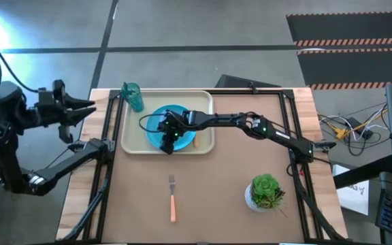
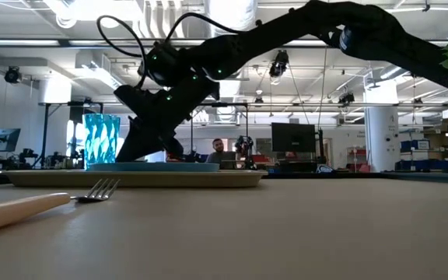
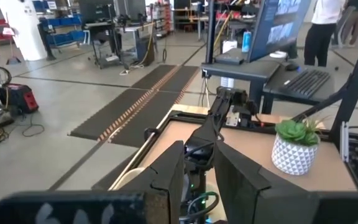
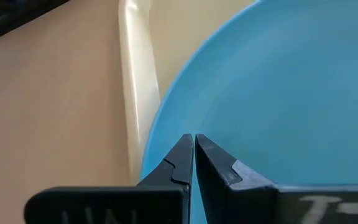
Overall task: Pick and place plate/cup/fork/spoon on tray
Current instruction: Adjust the light blue plate on the white serving tray
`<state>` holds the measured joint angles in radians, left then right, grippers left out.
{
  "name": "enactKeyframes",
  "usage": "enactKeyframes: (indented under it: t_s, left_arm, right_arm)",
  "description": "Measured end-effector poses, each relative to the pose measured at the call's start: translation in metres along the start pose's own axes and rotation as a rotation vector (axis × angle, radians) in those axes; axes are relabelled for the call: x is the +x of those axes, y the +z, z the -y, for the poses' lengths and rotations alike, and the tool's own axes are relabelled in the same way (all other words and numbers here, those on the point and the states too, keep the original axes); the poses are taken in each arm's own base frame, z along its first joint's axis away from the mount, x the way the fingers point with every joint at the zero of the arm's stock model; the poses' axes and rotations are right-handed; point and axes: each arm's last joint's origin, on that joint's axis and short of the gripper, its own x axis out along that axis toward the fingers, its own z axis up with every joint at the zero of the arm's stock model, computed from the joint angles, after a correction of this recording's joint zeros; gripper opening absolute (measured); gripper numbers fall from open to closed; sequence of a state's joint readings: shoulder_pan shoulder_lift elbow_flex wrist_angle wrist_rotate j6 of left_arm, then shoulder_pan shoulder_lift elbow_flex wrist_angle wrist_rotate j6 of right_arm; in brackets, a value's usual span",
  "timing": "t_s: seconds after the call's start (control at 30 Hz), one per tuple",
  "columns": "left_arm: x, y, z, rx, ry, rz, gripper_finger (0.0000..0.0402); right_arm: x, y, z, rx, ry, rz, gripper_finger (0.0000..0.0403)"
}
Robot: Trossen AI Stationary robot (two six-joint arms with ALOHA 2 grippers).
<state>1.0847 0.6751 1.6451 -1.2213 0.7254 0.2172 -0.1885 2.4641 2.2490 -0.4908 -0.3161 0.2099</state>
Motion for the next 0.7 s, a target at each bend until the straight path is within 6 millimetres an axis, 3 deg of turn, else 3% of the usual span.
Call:
enactKeyframes:
  t_s: [0.47,0.7]
  left_arm:
    - [-0.017,0.004,0.015,0.063,0.014,0.062,0.007]
    - [-0.02,0.005,0.017,0.07,0.016,0.07,0.007]
  right_arm:
    - [0.002,0.004,0.009,0.009,0.007,0.086,0.0009]
    - [-0.003,0.001,0.012,0.033,-0.068,0.009,0.0009]
